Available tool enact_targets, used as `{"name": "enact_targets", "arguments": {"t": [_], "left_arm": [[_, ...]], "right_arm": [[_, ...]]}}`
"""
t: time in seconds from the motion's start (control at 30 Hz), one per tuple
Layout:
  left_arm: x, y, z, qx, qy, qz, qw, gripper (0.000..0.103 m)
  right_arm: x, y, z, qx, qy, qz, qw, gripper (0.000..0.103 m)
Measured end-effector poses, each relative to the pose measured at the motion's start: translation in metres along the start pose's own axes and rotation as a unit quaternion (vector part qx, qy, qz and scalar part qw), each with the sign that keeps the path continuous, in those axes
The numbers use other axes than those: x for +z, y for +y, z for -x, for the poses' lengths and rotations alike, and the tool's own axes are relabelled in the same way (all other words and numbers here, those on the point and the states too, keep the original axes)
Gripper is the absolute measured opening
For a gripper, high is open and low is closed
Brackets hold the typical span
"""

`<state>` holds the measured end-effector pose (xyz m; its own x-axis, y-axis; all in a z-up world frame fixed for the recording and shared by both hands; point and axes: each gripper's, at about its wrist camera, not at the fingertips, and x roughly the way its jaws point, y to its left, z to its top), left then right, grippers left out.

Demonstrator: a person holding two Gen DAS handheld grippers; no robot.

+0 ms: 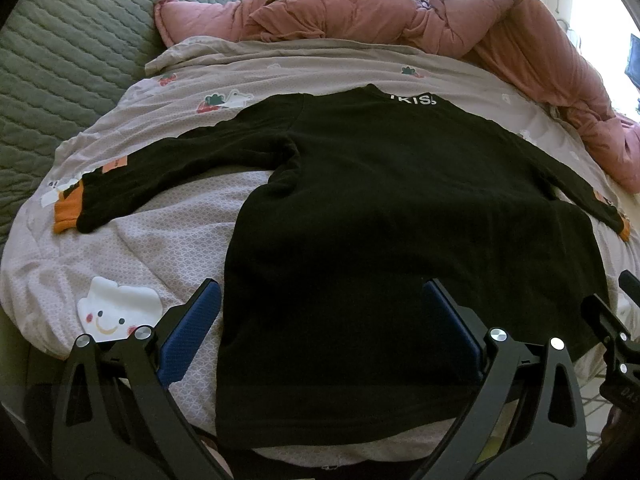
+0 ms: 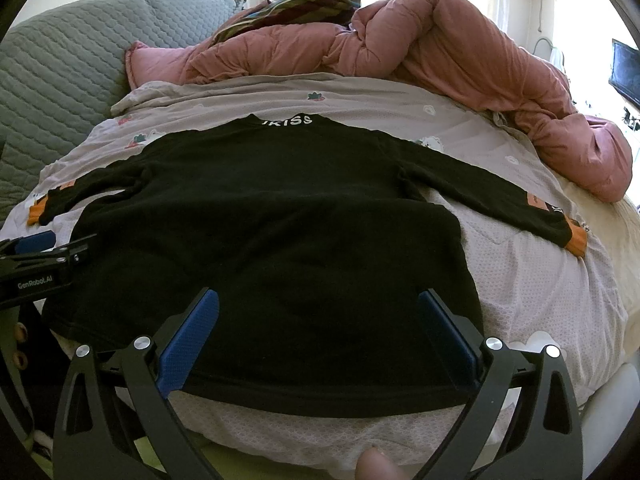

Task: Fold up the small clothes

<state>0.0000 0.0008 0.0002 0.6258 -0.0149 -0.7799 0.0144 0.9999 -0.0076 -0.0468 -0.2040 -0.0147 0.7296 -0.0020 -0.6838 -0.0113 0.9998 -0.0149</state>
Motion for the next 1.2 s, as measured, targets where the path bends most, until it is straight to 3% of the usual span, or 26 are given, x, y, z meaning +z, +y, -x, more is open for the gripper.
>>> {"name": "enact_targets", "arguments": {"t": [0.67, 1.2], "left_arm": [[0.006, -0.007, -0.004, -0.001, 0.006, -0.006, 1.0000, 0.094], [0.047, -0.021, -0.018, -0.003, 0.001, -0.013, 0.9999, 0.094]], "right_arm": [[0.009, -0.008, -0.004, 0.000, -0.015, -0.006, 1.000, 0.099], [0.046, -0.043, -0.033, -0.015, -0.014, -0.046, 0.999, 0.099]]}}
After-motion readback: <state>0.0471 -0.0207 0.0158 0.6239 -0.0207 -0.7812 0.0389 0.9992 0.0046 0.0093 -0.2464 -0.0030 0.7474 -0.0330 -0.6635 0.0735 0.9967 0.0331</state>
